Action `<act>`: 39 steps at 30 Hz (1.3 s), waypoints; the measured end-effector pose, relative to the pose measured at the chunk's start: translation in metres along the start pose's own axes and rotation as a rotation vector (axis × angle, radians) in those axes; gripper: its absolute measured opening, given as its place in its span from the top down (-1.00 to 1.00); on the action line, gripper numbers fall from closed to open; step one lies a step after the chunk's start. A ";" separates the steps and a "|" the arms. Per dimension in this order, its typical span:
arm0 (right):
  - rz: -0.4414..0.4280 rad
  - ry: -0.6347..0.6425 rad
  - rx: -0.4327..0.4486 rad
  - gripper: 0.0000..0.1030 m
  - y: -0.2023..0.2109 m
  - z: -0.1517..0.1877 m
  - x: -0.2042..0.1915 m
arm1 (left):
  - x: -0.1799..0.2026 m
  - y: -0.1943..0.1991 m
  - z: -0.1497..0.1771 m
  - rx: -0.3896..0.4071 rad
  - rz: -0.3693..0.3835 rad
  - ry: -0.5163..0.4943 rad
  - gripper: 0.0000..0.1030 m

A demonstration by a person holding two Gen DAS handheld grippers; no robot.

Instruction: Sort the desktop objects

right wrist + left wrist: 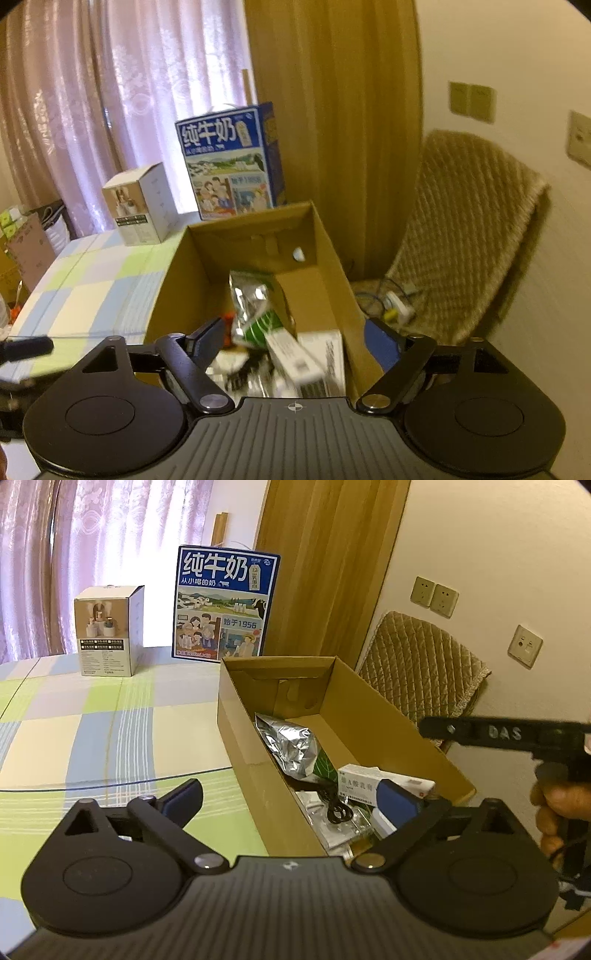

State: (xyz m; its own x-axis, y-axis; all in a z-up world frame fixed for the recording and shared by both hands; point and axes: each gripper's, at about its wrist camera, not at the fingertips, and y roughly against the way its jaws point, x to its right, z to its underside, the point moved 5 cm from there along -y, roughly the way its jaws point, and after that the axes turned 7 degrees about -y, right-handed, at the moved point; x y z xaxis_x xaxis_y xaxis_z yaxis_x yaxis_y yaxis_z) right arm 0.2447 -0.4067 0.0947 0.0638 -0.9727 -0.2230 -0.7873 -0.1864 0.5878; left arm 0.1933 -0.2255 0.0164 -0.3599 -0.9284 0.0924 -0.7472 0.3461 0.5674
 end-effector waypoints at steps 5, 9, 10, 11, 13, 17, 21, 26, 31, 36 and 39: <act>-0.004 -0.019 -0.048 -0.85 0.029 0.027 0.005 | 0.008 0.019 0.007 0.009 -0.015 -0.004 -0.97; -0.007 -0.021 -0.074 -0.96 0.051 0.041 0.004 | 0.013 0.033 0.012 -0.019 -0.025 0.017 -0.97; -0.006 -0.021 -0.082 -0.96 0.056 0.044 0.003 | 0.015 0.038 0.013 -0.025 -0.031 0.020 -0.97; -0.004 -0.020 -0.088 -0.96 0.061 0.046 0.002 | 0.017 0.042 0.014 -0.034 -0.036 0.023 -0.97; -0.002 -0.009 -0.101 -0.96 0.071 0.050 -0.001 | 0.021 0.051 0.017 -0.049 -0.034 0.034 -0.97; 0.000 0.033 -0.126 -0.96 0.088 0.058 -0.012 | 0.028 0.071 0.023 -0.058 -0.051 0.047 -0.97; 0.001 0.061 -0.136 -0.96 0.101 0.066 -0.023 | 0.030 0.090 0.029 -0.064 -0.084 0.062 -0.97; 0.001 0.082 -0.132 -0.96 0.116 0.072 -0.032 | 0.033 0.108 0.034 -0.069 -0.106 0.064 -0.97; -0.001 0.089 -0.121 -0.96 0.129 0.074 -0.038 | 0.038 0.121 0.037 -0.065 -0.114 0.067 -0.97; -0.003 0.093 -0.116 -0.96 0.137 0.075 -0.043 | 0.045 0.129 0.040 -0.065 -0.122 0.057 -0.97; -0.003 0.094 -0.114 -0.96 0.141 0.077 -0.044 | 0.047 0.132 0.041 -0.064 -0.127 0.048 -0.98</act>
State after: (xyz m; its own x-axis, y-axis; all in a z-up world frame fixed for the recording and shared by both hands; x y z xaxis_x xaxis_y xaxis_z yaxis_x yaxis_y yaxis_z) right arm 0.0837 -0.3792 0.1273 0.1276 -0.9798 -0.1542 -0.7128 -0.1987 0.6726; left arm 0.0546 -0.2179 0.0623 -0.2367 -0.9700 0.0548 -0.7475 0.2179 0.6275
